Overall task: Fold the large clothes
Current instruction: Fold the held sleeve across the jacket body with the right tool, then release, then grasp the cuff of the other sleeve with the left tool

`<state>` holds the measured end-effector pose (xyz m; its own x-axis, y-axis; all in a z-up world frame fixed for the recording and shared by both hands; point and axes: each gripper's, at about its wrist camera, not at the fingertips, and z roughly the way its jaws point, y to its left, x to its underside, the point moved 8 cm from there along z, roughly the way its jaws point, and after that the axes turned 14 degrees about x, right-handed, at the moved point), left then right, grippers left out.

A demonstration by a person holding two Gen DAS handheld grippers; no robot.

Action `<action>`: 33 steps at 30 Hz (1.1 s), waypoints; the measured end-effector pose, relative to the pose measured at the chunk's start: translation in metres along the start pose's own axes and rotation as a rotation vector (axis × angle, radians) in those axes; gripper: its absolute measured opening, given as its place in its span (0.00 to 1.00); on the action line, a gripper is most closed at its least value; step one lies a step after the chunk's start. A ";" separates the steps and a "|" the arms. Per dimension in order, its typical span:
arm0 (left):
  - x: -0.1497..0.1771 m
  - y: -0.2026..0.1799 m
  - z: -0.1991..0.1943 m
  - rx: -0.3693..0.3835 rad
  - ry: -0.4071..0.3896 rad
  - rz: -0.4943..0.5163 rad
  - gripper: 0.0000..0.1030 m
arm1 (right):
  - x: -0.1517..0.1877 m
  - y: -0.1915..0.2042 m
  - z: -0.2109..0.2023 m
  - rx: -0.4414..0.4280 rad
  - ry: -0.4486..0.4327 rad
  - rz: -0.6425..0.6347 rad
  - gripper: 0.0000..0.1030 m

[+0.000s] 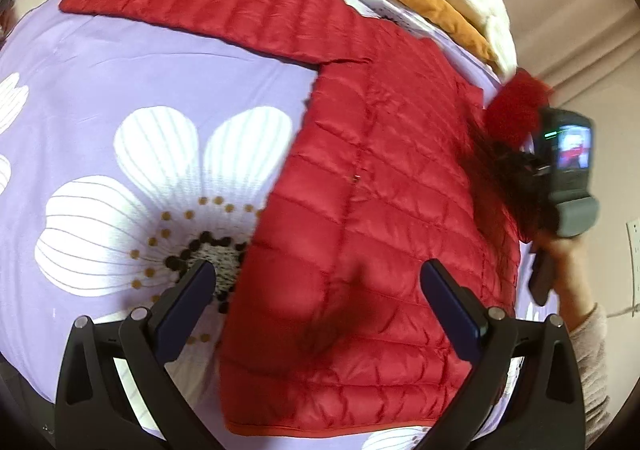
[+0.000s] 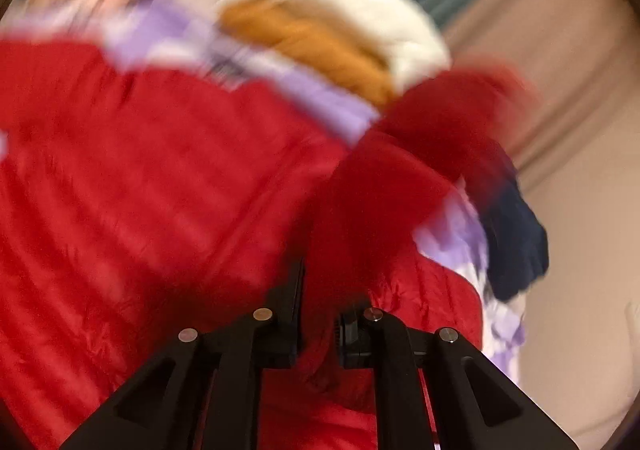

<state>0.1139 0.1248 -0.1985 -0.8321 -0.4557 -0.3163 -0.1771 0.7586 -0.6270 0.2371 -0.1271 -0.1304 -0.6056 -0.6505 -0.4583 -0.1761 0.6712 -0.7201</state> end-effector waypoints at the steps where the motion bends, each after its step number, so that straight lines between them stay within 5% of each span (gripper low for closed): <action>1: 0.000 0.003 -0.001 -0.001 0.000 -0.005 0.99 | 0.004 0.011 0.000 -0.036 -0.006 -0.014 0.11; 9: -0.003 0.013 0.002 0.014 -0.006 -0.035 0.99 | 0.000 0.033 -0.011 -0.137 -0.071 -0.076 0.14; 11: -0.004 0.012 0.002 0.020 -0.007 -0.029 0.99 | 0.000 0.030 -0.023 -0.256 -0.063 0.001 0.24; 14: -0.006 0.015 0.003 0.021 -0.006 -0.028 0.99 | -0.006 0.018 -0.042 -0.492 -0.065 0.175 0.55; 18: -0.009 0.022 0.003 0.020 -0.008 -0.037 0.99 | -0.010 -0.001 -0.050 -0.718 -0.075 0.409 0.59; 20: -0.011 0.025 0.001 0.020 -0.011 -0.041 0.99 | -0.011 -0.002 -0.024 -0.637 -0.005 0.496 0.59; 22: -0.013 0.027 -0.001 0.019 -0.018 -0.043 0.99 | -0.006 0.006 0.012 -0.447 0.119 0.493 0.52; 24: -0.014 0.029 -0.004 0.014 -0.025 -0.044 0.99 | -0.007 0.030 0.026 -0.466 0.173 0.480 0.40; 29: -0.017 0.037 -0.006 -0.009 -0.031 -0.048 0.99 | -0.034 0.082 0.015 -0.500 0.120 0.390 0.40; 33: -0.018 0.038 -0.005 -0.003 -0.031 -0.058 0.99 | -0.052 0.083 0.016 -0.553 0.121 0.397 0.40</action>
<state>0.1197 0.1648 -0.2127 -0.8038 -0.5129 -0.3014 -0.2261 0.7320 -0.6427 0.2667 -0.0430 -0.1748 -0.7827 -0.2952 -0.5479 -0.2732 0.9540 -0.1237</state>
